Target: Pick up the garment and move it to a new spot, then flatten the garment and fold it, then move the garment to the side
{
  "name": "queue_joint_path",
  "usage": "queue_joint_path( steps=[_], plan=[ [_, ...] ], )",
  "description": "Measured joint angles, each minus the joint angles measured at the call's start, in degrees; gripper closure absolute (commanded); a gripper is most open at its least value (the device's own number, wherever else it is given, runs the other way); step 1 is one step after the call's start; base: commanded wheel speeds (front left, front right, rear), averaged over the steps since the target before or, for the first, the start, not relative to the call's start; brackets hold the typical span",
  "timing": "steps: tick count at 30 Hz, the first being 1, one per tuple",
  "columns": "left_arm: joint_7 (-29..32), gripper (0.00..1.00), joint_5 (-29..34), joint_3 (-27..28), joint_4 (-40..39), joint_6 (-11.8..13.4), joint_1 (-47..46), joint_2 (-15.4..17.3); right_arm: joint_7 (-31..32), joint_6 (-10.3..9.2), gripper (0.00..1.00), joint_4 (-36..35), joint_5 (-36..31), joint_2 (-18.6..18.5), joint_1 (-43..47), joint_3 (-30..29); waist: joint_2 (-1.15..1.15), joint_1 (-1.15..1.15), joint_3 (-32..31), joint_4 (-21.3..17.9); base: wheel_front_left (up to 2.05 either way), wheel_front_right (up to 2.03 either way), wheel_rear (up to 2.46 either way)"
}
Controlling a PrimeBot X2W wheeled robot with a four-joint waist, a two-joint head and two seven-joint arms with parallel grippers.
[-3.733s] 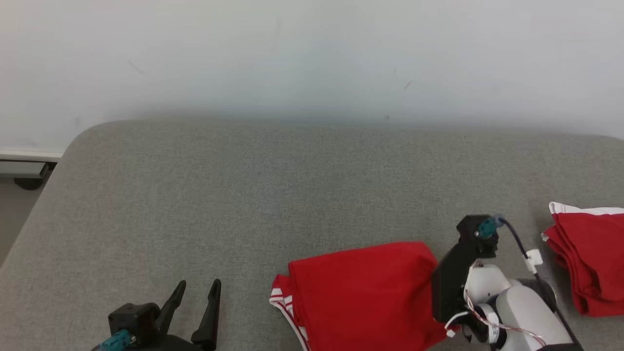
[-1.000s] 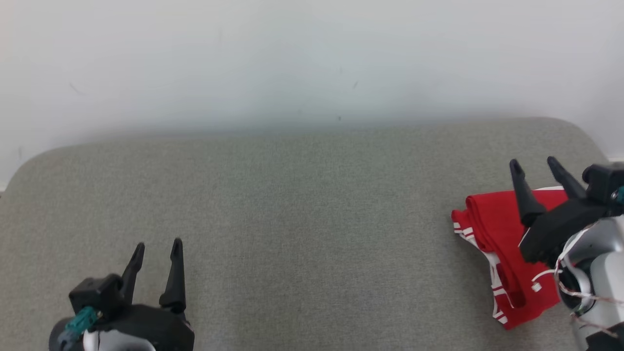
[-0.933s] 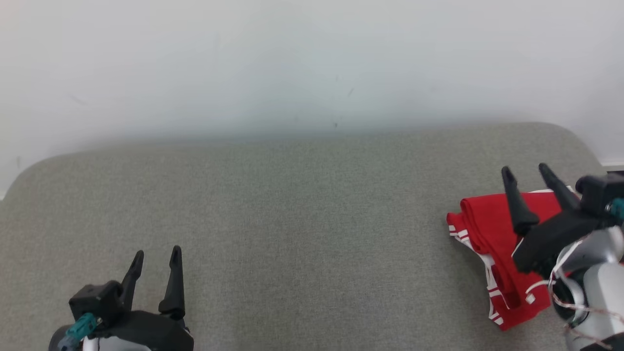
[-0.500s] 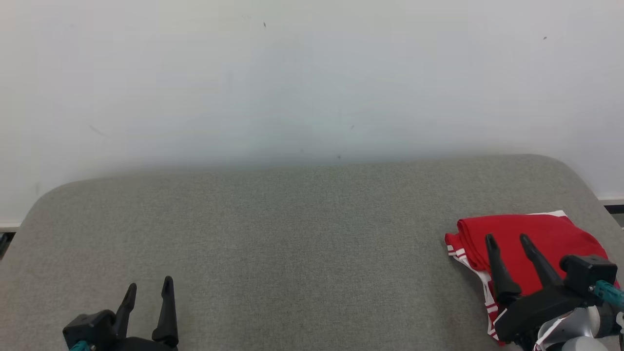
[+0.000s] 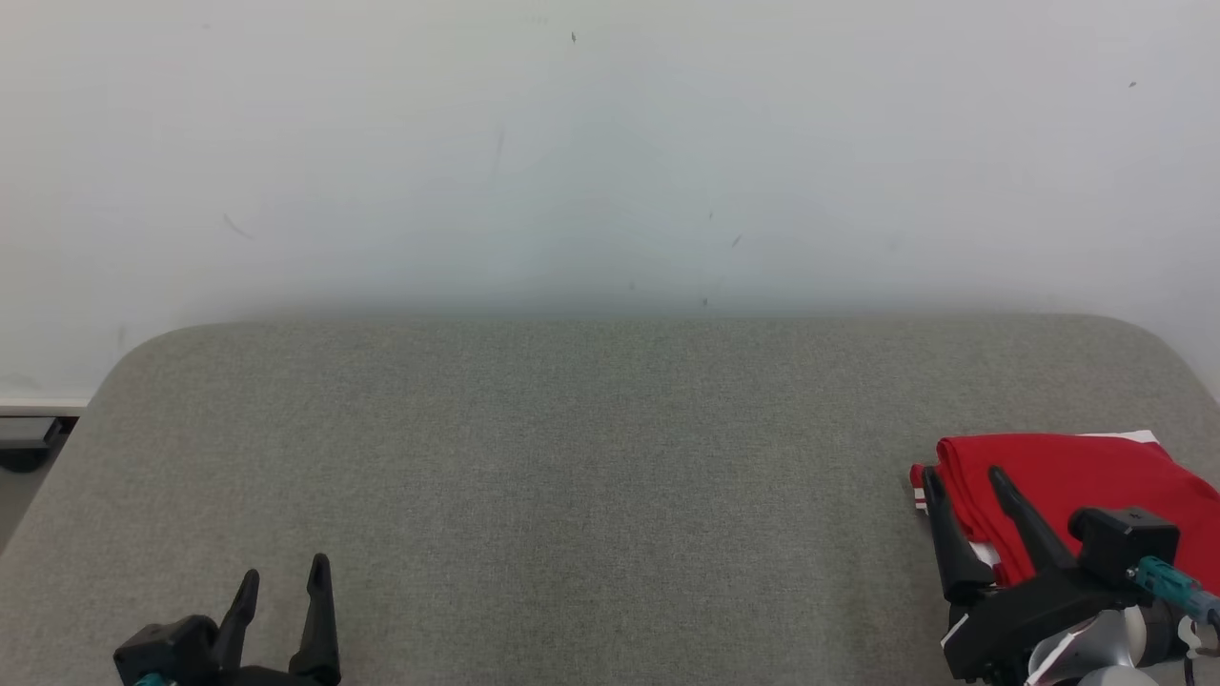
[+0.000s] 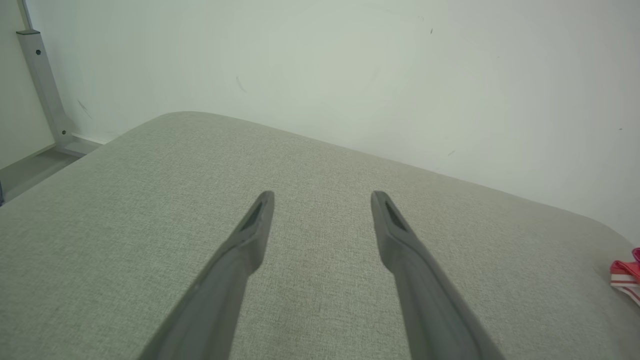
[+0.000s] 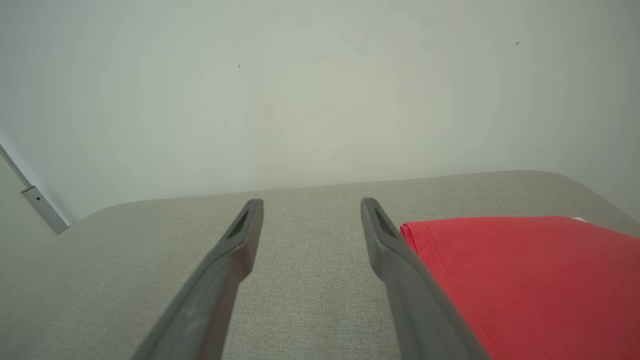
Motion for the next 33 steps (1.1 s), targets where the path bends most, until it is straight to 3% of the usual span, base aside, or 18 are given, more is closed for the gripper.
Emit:
queue_joint_path(
  steps=[5, 6, 7, 21, 22, 33],
  plan=[
    [0.52, 0.00, -0.07, 0.09, -0.45, 0.00, 0.01, -0.01, -0.15, -0.26, 0.00, 0.13, 0.00, 0.30, 0.10, 0.22, 0.00, 0.00, 0.35, 0.22, 0.00, 0.00, 0.00],
    [1.15, 0.00, -0.07, 0.04, -1.23, 0.00, 0.01, 0.00, -0.16, -1.72, 0.00, 1.68, 0.01, 0.65, 0.89, -0.62, 0.00, 0.00, 0.77, 0.11, 0.00, 0.00, 0.00],
    [1.19, 0.00, -0.07, 0.04, -1.34, 0.00, 0.01, 0.01, -0.16, -1.90, 0.00, 1.92, 0.01, 0.67, 1.36, -0.63, 0.00, 0.00, 0.80, 0.09, 0.00, 0.00, 0.00],
    [1.96, 0.00, -0.05, -0.01, -1.21, 0.01, -0.01, 0.04, -0.10, -2.50, 0.00, 4.45, 0.54, 1.36, 2.48, -0.26, 0.00, 0.00, 1.49, -0.12, 0.00, 0.00, 0.00],
    [1.96, 1.00, -0.05, -0.02, -1.21, 0.01, -0.01, 0.03, -0.10, -2.50, 1.00, 4.54, 0.54, 1.37, 2.47, -0.21, 0.00, 0.00, 1.54, -0.12, 0.00, 0.00, 0.00],
    [2.47, 1.00, -1.60, 0.49, 2.34, -0.54, 2.56, -1.74, 0.38, -2.48, 1.00, 8.78, 2.36, 2.32, 5.64, -0.37, 0.00, 0.00, 1.71, -0.23, 0.00, 0.00, 0.00]
  ],
)
